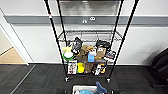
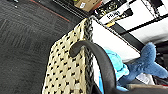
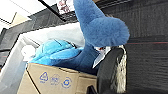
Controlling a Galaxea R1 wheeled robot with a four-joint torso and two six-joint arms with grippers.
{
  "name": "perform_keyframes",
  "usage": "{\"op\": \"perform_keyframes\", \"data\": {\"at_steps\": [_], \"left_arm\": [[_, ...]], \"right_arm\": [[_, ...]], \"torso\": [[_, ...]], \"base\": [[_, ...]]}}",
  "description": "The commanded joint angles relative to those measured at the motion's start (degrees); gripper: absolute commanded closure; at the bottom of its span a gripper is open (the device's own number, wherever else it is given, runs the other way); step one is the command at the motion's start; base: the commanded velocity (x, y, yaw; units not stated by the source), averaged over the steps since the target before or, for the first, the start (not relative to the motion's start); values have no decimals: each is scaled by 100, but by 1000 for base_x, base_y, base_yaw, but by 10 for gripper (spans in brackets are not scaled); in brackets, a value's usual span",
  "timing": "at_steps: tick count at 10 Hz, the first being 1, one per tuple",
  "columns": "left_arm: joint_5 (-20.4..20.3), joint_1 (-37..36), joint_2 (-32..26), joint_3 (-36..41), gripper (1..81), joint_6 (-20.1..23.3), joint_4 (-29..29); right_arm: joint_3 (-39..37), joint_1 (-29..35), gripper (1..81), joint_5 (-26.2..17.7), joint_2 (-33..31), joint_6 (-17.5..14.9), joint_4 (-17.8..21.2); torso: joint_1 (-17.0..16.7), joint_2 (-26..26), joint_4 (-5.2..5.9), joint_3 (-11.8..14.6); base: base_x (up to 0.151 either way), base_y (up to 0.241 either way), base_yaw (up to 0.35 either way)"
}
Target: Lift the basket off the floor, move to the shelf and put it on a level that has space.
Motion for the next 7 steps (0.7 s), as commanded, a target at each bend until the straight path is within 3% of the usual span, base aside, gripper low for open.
{"op": "perform_keyframes", "data": {"at_steps": [1, 4, 5, 7], "left_arm": [[60, -717, -93, 327, 811, -93, -140], [68, -717, -76, 344, 811, -93, -132], [68, -709, -58, 344, 811, -93, -132], [68, -709, -58, 344, 811, -93, -132]], "right_arm": [[263, 767, 811, 15, -68, 26, 138], [333, 749, 811, 24, -156, 52, 138], [351, 741, 811, 32, -174, 61, 138], [351, 732, 811, 33, -182, 70, 156]], "torso": [[-356, 551, 0, 248], [-725, 1126, 0, 505], [-852, 1322, 0, 293], [-1092, 1683, 0, 391]], "base": [[0, 0, 0], [0, 0, 0], [0, 0, 0], [0, 0, 0]]}}
